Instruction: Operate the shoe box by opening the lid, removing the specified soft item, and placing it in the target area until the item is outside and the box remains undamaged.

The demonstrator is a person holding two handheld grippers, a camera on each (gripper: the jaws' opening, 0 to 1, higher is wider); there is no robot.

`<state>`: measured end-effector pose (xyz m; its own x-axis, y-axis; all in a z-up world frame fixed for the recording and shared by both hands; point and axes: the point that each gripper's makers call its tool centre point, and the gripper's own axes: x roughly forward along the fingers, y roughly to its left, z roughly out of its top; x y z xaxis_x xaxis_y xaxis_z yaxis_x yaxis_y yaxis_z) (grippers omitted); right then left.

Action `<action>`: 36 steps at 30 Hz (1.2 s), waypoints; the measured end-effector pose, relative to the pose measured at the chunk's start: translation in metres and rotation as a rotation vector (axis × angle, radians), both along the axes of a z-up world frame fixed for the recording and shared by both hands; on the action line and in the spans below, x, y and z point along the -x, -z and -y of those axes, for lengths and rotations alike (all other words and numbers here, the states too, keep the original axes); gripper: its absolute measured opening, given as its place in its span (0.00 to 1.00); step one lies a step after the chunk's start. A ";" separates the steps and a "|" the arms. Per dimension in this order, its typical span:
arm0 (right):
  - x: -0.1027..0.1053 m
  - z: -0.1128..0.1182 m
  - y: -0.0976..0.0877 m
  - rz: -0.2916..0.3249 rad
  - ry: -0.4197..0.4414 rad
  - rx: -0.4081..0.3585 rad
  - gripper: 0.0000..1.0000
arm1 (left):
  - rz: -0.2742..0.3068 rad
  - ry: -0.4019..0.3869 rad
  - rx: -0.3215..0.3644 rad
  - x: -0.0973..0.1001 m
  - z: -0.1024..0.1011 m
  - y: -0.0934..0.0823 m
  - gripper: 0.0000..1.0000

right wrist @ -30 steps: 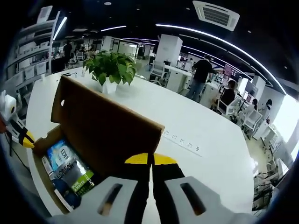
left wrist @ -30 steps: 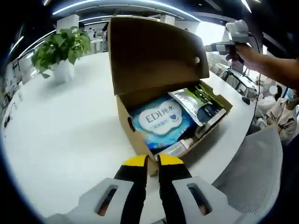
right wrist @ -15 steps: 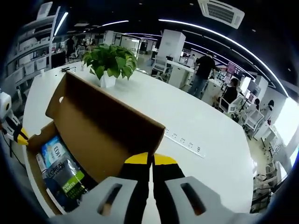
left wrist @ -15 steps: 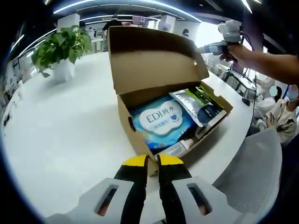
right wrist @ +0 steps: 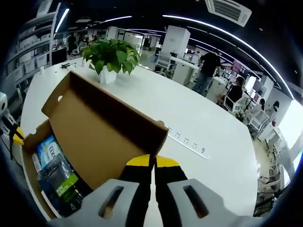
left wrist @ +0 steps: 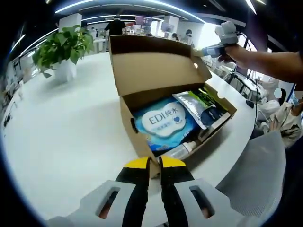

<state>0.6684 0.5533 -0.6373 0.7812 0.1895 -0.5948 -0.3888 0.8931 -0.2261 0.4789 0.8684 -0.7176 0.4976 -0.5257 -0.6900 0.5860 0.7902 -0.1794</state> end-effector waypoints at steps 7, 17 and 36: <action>-0.007 0.001 0.010 -0.023 -0.001 0.006 0.00 | 0.000 -0.004 0.000 -0.001 -0.001 0.000 0.04; -0.019 0.003 0.028 -0.069 0.006 0.008 0.00 | -0.004 -0.010 0.007 -0.002 0.000 -0.001 0.05; -0.028 0.004 0.061 -0.152 0.007 0.023 0.00 | -0.002 -0.007 0.014 0.000 0.002 -0.005 0.05</action>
<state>0.6961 0.5493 -0.6979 0.6832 0.1688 -0.7104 -0.4135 0.8913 -0.1858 0.4793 0.8659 -0.7127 0.4995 -0.5317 -0.6839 0.5802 0.7916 -0.1916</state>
